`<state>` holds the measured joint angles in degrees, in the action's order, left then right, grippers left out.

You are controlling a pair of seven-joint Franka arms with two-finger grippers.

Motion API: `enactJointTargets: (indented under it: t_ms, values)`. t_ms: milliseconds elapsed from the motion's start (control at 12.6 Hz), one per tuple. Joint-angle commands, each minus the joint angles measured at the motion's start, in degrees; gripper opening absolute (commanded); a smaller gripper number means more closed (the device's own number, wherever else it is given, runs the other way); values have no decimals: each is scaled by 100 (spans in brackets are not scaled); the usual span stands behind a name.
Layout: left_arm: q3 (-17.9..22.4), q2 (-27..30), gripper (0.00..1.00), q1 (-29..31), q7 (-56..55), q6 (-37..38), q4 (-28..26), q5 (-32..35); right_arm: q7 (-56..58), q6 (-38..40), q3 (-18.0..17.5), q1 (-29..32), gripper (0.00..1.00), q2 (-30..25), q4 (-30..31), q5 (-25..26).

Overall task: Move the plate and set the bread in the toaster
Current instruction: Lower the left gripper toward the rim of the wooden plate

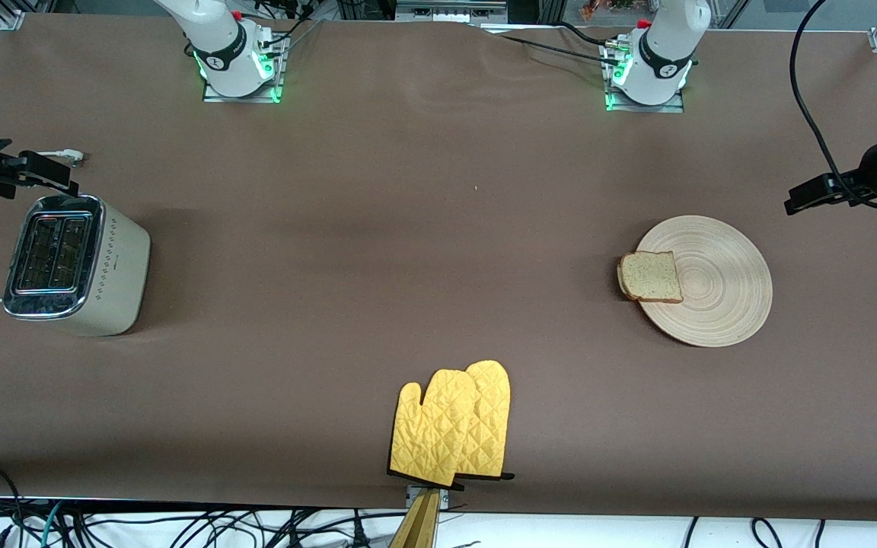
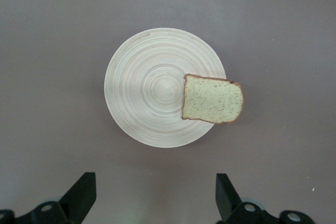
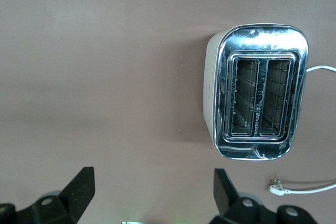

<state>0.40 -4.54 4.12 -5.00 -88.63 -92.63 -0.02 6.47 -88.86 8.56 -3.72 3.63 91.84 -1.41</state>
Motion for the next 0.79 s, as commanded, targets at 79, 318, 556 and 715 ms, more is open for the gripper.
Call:
enactJointTargets:
  t_ms: [79,318,556,715]
  values:
    - [66,-537,100,772,1323,-224,-124,-93,30,89,-21,47,100,23,-88,-26]
    - [83,-1389,100,1634,3023,-758,-246,-708,30,89,-21,47,100,23,-88,-26]
    - [398,-2040,100,2023,4732,-1323,-528,-1341,30,89,-21,56,100,23,-88,-26]
    - [488,-2445,100,2136,4859,-1323,-537,-1579,30,89,-21,56,100,23,-88,-26]
